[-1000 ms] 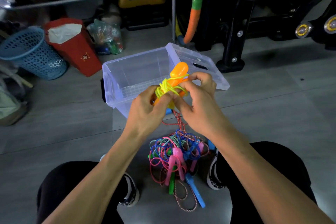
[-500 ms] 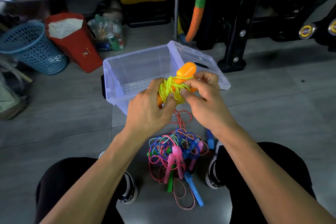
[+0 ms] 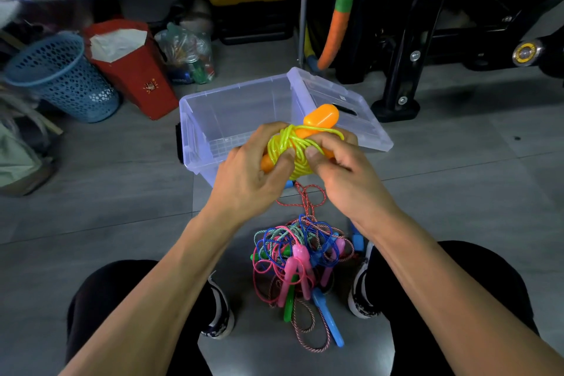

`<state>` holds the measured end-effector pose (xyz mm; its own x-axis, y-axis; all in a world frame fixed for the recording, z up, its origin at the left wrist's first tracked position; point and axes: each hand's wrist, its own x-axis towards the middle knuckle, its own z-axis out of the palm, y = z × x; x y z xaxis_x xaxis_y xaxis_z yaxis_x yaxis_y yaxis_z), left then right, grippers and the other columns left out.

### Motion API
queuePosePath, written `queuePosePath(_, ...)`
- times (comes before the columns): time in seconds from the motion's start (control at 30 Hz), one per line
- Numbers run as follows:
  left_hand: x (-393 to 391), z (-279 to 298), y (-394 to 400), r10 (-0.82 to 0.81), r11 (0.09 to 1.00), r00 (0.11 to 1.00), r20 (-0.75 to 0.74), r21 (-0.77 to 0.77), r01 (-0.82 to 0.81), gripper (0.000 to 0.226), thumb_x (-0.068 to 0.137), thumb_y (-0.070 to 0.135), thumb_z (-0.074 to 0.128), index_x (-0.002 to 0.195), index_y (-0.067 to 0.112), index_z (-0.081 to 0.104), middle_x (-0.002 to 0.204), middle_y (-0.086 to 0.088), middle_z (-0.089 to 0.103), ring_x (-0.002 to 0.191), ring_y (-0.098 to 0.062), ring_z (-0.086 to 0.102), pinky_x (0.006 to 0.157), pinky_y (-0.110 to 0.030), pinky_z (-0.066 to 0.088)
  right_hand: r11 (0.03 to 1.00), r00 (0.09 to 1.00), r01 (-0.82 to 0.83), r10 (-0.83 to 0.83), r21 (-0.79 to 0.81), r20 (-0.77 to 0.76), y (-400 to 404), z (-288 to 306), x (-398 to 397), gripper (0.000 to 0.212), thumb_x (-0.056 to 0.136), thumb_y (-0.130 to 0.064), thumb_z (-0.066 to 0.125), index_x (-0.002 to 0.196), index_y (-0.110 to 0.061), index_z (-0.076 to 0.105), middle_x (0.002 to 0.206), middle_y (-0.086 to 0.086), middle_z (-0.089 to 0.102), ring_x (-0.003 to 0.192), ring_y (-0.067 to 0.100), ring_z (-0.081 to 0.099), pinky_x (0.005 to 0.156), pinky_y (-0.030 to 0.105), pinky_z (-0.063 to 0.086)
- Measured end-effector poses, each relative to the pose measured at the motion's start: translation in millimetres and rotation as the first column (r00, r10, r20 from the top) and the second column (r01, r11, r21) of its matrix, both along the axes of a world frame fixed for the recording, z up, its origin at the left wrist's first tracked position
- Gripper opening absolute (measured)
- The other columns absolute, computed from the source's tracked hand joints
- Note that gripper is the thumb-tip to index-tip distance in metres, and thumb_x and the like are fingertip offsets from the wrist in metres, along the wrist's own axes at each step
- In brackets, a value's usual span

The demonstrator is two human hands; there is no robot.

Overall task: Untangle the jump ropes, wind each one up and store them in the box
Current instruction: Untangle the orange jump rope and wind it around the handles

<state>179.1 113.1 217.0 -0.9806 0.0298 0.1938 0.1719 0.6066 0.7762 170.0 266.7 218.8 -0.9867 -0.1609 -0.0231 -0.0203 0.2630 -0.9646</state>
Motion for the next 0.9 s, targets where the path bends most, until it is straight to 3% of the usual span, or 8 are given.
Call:
queuePosePath(0.13,-1.1,1.7,-7.6,-0.077,0.997,0.997,0.005,0.019,0.077,0.039,0.086,0.047,0.046,0.121,0.031,0.054,0.09,0.005,0.067,0.081,-0.021,0.063,0.073,-0.045,0.052,0.999,0.998,-0.045,0.045,-0.022,0.033,3.2,-0.1,1.6,0.018,0.098,-0.021,0.055,0.098,-0.034,0.068,0.12,-0.002,0.047,0.115,0.012,0.052,0.104,0.033,0.044)
queuePosePath(0.3,-0.4,3.4,-11.2,-0.143,0.981,0.99,0.007,0.135,0.141,0.036,0.088,0.037,0.054,0.12,0.02,0.059,0.091,0.002,0.07,0.079,-0.018,0.065,0.073,-0.043,0.053,0.991,0.99,-0.068,0.081,-0.111,0.116,4.2,6.0,4.7,0.018,0.098,-0.021,0.055,0.102,-0.028,0.07,0.124,0.006,0.048,0.103,0.006,0.058,0.067,0.01,0.05)
queuePosePath(0.4,4.2,4.1,-8.4,-0.124,0.974,0.991,0.047,0.195,0.113,0.034,0.086,0.039,0.058,0.117,0.023,0.06,0.081,-0.004,0.072,0.07,-0.027,0.065,0.068,-0.047,0.054,0.989,0.983,-0.13,0.138,-0.072,0.123,9.8,9.2,5.5,0.013,0.089,-0.031,0.061,0.098,-0.032,0.071,0.12,0.003,0.049,0.103,0.008,0.058,0.077,0.016,0.051)
queuePosePath(0.5,5.4,8.8,-3.9,-0.109,0.961,0.984,0.138,0.268,0.069,0.029,0.081,0.03,0.063,0.11,0.027,0.06,0.077,-0.008,0.072,0.066,-0.035,0.062,0.063,-0.042,0.052,0.984,0.983,-0.168,0.163,0.056,0.078,12.6,11.6,6.4,0.022,0.08,-0.022,0.072,0.099,-0.034,0.069,0.118,0.0,0.047,0.104,0.011,0.057,0.076,0.012,0.05)
queuePosePath(0.53,5.5,10.2,-3.0,-0.128,0.955,0.975,0.181,0.287,0.072,0.032,0.079,0.025,0.063,0.11,0.029,0.06,0.082,-0.007,0.072,0.065,-0.033,0.062,0.062,-0.038,0.052,0.975,0.983,-0.18,0.173,0.133,0.057,13.7,9.7,5.9,0.025,0.081,-0.021,0.074,0.102,-0.034,0.068,0.119,0.0,0.045,0.11,0.011,0.052,0.082,0.011,0.047)
queuePosePath(0.63,6.5,13.9,-3.7,-0.189,0.957,0.967,0.17,0.254,0.142,0.042,0.079,0.011,0.068,0.112,0.035,0.063,0.115,0.004,0.063,0.066,-0.016,0.066,0.066,-0.025,0.055,0.915,0.97,-0.231,0.243,0.331,0.004,18.8,3.7,4.9,0.023,0.084,-0.032,0.071,0.105,-0.039,0.065,0.12,-0.001,0.042,0.126,0.014,0.035,0.106,0.024,0.033)
queuePosePath(0.77,6.1,15.5,1.1,-0.192,0.943,0.967,0.165,0.304,0.135,0.03,0.085,-0.001,0.065,0.1,0.025,0.067,0.101,0.016,0.066,0.067,-0.012,0.066,0.064,-0.02,0.05,0.892,0.964,-0.096,0.194,0.441,-0.183,24.4,4.1,4.6,0.021,0.082,-0.044,0.064,0.097,-0.031,0.067,0.115,-0.004,0.039,0.121,0.018,0.038,0.094,0.025,0.037)
queuePosePath(0.9,2.0,17.1,5.5,-0.211,0.93,0.96,0.182,0.34,0.139,0.028,0.087,-0.004,0.061,0.098,0.021,0.061,0.105,-0.004,0.062,0.068,-0.034,0.065,0.06,-0.043,0.054,0.903,0.937,0.015,0.137,0.429,-0.322,21.4,4.7,9.8,0.034,0.078,-0.05,0.053,0.098,-0.028,0.069,0.115,0.001,0.045,0.105,0.023,0.054,0.089,0.041,0.048)
